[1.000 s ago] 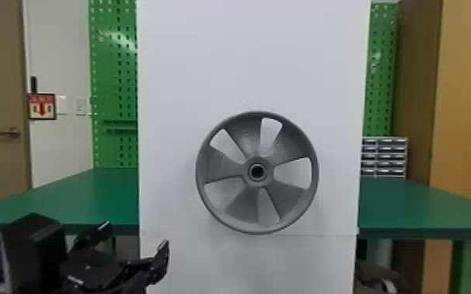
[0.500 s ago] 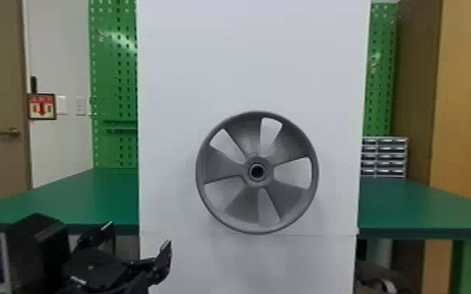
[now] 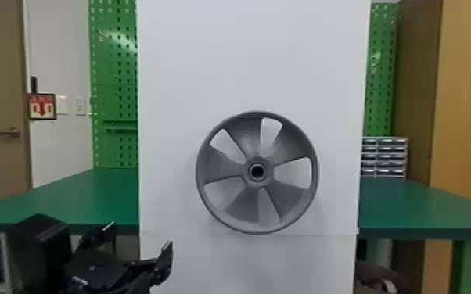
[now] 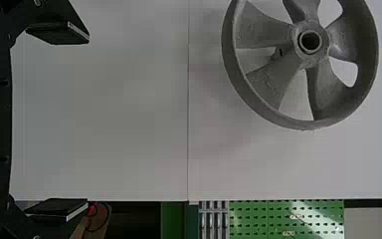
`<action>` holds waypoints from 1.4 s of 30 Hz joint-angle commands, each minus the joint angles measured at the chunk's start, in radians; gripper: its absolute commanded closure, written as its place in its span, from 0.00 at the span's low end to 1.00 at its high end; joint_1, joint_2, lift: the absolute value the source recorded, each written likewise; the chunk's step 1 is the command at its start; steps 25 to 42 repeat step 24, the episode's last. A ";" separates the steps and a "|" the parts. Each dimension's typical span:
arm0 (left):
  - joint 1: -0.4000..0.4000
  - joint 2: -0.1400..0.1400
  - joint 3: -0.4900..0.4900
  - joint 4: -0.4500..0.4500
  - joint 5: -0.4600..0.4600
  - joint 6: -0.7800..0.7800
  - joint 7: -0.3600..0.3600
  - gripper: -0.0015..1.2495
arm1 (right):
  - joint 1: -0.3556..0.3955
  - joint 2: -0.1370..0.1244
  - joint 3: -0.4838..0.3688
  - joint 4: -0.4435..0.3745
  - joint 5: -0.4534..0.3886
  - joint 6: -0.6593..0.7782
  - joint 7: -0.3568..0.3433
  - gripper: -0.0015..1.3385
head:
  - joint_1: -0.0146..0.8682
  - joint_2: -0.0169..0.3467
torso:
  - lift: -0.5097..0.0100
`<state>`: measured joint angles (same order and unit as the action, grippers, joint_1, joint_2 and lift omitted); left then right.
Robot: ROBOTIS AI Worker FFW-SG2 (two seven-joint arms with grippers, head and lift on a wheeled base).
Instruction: Hold the wheel and insert it
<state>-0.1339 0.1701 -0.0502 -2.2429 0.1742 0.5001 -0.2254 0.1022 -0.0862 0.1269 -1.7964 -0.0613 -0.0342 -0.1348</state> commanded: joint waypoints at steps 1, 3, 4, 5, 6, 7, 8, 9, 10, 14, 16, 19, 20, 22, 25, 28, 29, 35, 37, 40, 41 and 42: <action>-0.003 0.000 -0.003 0.000 0.004 0.000 0.000 0.08 | 0.001 -0.001 -0.006 0.000 0.000 -0.003 0.000 0.10 | 0.13 0.09 | 0.13; -0.006 0.000 -0.003 0.000 0.005 0.000 0.000 0.08 | 0.001 0.000 -0.007 0.000 0.000 -0.003 0.000 0.10 | 0.13 0.09 | 0.13; -0.006 0.000 -0.005 0.000 0.007 0.000 0.000 0.08 | -0.001 0.000 -0.007 0.000 0.000 -0.003 0.000 0.10 | 0.13 0.09 | 0.13; -0.007 0.000 -0.005 0.000 0.007 0.000 0.000 0.08 | -0.001 0.000 -0.007 0.000 0.000 -0.003 0.000 0.10 | 0.13 0.09 | 0.13; -0.006 0.000 -0.007 0.000 0.007 0.000 0.000 0.08 | 0.001 0.000 -0.007 0.000 0.000 -0.003 0.000 0.10 | 0.13 0.09 | 0.13; -0.007 0.000 -0.007 0.000 0.008 0.000 0.000 0.08 | 0.001 0.000 -0.007 -0.001 0.000 -0.003 0.001 0.10 | 0.13 0.09 | 0.13; -0.006 0.000 -0.007 0.000 0.008 0.000 0.000 0.08 | 0.001 0.002 -0.007 -0.001 0.000 -0.003 0.000 0.10 | 0.13 0.09 | 0.13; -0.006 0.000 -0.007 0.000 0.008 0.000 0.000 0.08 | 0.002 0.002 -0.006 0.000 0.000 -0.003 0.001 0.10 | 0.13 0.09 | 0.13; -0.006 0.000 -0.007 0.000 0.008 0.000 0.000 0.08 | 0.002 0.002 -0.006 -0.001 0.000 -0.003 0.000 0.10 | 0.13 0.09 | 0.13; -0.006 0.000 -0.007 0.002 0.008 0.000 0.000 0.08 | 0.002 0.003 -0.003 0.000 0.000 -0.003 0.001 0.10 | 0.13 0.09 | 0.13; -0.006 0.000 -0.005 0.002 0.008 0.000 0.000 0.08 | 0.004 0.003 -0.004 0.000 0.000 -0.003 0.000 0.10 | 0.13 0.09 | 0.13; -0.006 0.000 -0.007 0.002 0.008 -0.002 0.000 0.08 | 0.004 0.003 -0.006 0.000 0.000 -0.003 0.000 0.10 | 0.13 0.09 | 0.13; -0.004 0.000 -0.007 0.000 0.008 0.000 0.000 0.08 | 0.005 0.003 -0.007 0.000 0.000 -0.003 0.001 0.10 | 0.13 0.09 | 0.13; -0.004 0.000 -0.005 0.000 0.010 0.000 0.000 0.08 | 0.007 0.005 -0.009 -0.001 0.000 -0.003 0.000 0.10 | 0.13 0.09 | 0.13; -0.004 0.000 -0.005 0.000 0.011 0.000 0.000 0.08 | 0.007 0.008 -0.009 -0.001 0.000 -0.004 0.000 0.10 | 0.13 0.09 | 0.13; -0.004 0.000 -0.005 0.000 0.011 0.000 0.000 0.08 | 0.007 0.008 -0.009 -0.001 0.000 -0.004 0.000 0.10 | 0.13 0.09 | 0.13; -0.004 0.000 -0.005 0.000 0.011 0.000 0.000 0.08 | 0.007 0.008 -0.009 -0.001 0.000 -0.004 0.000 0.10 | 0.13 0.09 | 0.13; -0.004 0.000 -0.005 0.000 0.011 0.000 0.000 0.08 | 0.007 0.008 -0.009 -0.001 0.000 -0.004 0.000 0.10 | 0.13 0.09 | 0.13; -0.004 0.000 -0.005 0.000 0.011 0.000 0.000 0.08 | 0.007 0.008 -0.009 -0.001 0.000 -0.004 0.000 0.10 | 0.13 0.09 | 0.13; -0.004 0.000 -0.005 0.000 0.011 0.000 0.000 0.08 | 0.007 0.008 -0.009 -0.001 0.000 -0.004 0.000 0.10 | 0.13 0.09 | 0.13; -0.004 0.000 -0.005 0.000 0.011 0.000 0.000 0.08 | 0.007 0.008 -0.009 -0.001 0.000 -0.004 0.000 0.10 | 0.13 0.09 | 0.13; -0.004 0.000 -0.005 0.000 0.011 0.000 0.000 0.08 | 0.007 0.008 -0.009 -0.001 0.000 -0.004 0.000 0.10 | 0.13 0.09 | 0.13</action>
